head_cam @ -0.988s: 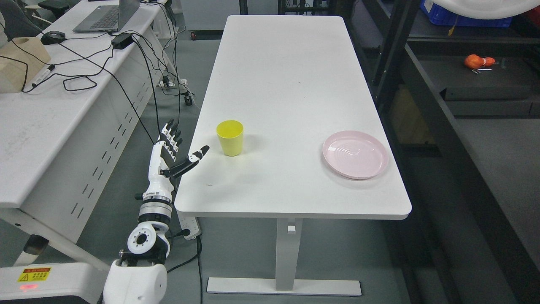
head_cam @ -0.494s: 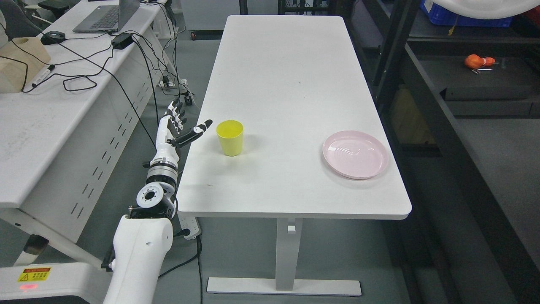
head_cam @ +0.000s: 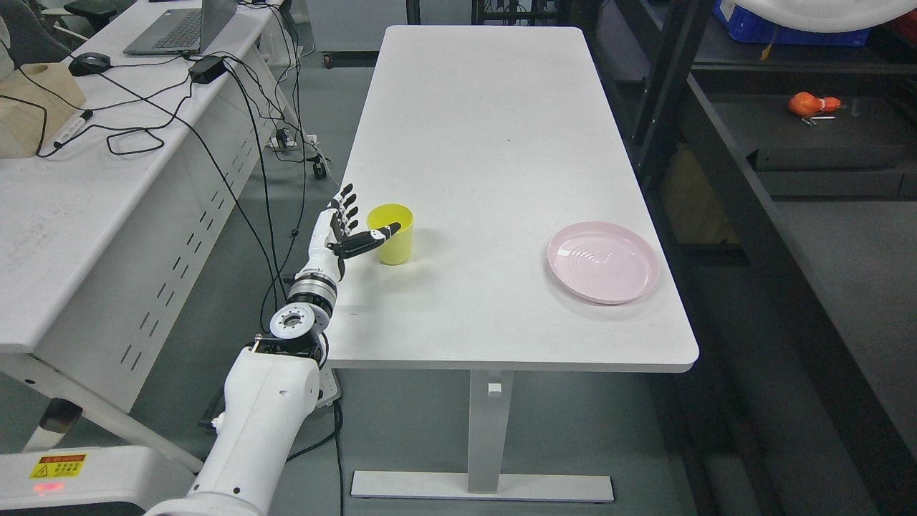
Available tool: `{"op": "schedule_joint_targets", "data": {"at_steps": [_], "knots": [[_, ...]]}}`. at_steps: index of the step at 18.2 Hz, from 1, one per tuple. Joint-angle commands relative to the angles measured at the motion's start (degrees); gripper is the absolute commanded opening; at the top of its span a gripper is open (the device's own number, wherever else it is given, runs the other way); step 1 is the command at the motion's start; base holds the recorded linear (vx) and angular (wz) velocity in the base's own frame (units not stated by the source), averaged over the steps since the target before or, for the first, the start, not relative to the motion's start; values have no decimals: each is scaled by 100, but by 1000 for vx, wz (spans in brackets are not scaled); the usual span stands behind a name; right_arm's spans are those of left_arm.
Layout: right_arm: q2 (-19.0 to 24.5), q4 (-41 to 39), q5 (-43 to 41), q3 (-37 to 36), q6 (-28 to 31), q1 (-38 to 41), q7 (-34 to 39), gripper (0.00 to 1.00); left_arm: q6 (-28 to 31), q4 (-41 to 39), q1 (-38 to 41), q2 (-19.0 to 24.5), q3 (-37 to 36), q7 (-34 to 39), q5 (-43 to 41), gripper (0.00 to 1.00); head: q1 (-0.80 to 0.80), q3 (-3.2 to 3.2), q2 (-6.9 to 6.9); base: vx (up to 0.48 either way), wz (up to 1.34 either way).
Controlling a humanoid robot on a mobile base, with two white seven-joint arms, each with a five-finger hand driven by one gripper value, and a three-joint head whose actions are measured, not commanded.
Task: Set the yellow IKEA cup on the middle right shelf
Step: 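Reach the left hand forward toward the yellow cup on the table, then close the left hand around the yellow cup and lift it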
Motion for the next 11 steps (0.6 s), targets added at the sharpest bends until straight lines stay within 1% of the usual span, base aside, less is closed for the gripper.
{"op": "schedule_joint_targets", "data": {"at_steps": [1,7,11], "knots": [[-100,1,-141,97,5,79,-4,99,42,886,-114,57,-1105,-2,0,99,0,0,0,0,0],[-100,1,-141,97,5,79,-4,99,103,974,-149,57,-1203,-11,-9,99,0,0,0,0,0],[-100,1,-141,97,5,79,-4,99,94,991,-158,57,-1159,-11,17,97,0,0,0,0,0]]}}
